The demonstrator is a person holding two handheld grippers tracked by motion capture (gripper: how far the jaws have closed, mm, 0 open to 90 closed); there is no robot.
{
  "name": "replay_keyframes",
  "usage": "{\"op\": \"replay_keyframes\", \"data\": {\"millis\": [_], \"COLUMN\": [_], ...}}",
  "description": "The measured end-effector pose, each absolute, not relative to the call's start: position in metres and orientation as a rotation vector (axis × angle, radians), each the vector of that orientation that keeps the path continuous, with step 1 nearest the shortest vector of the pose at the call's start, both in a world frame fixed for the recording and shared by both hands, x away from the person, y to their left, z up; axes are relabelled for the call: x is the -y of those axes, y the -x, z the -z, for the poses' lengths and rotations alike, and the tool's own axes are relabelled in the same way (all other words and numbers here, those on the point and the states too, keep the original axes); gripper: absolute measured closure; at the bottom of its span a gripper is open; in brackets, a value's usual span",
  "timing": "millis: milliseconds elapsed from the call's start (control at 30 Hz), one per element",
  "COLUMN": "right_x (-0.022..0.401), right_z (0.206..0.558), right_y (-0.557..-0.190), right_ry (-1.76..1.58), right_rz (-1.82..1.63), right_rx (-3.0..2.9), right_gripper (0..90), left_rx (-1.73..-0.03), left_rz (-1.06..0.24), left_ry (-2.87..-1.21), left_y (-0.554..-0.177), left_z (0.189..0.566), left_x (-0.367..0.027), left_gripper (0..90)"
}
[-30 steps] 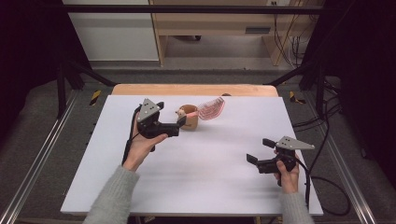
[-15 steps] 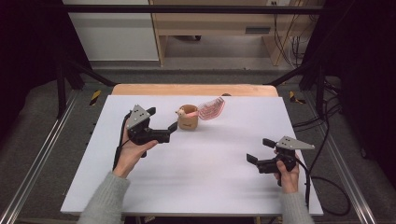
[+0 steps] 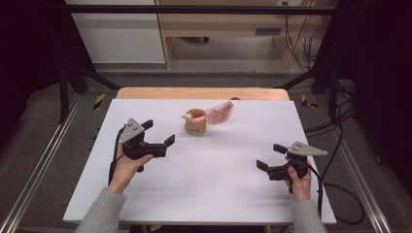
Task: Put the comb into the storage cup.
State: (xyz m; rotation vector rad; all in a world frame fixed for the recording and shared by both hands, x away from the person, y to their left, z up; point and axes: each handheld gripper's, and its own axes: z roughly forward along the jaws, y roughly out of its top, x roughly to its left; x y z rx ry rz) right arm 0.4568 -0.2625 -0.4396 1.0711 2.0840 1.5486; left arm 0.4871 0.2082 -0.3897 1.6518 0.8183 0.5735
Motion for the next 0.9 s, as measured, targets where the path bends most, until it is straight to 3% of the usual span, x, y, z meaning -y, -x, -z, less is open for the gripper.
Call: {"op": "replay_keyframes", "data": {"millis": [900], "right_x": [0.262], "right_z": [0.44], "right_y": [-0.457], "right_ry": [-1.073], "right_rz": [-1.543], "right_rx": [-2.089], "right_gripper": [1.0], "left_rx": [-0.887], "left_rz": [-0.592], "left_ry": [-1.684], "left_y": [-0.464], "left_z": [0.434], "left_x": [-0.264], "left_gripper": [0.7]}}
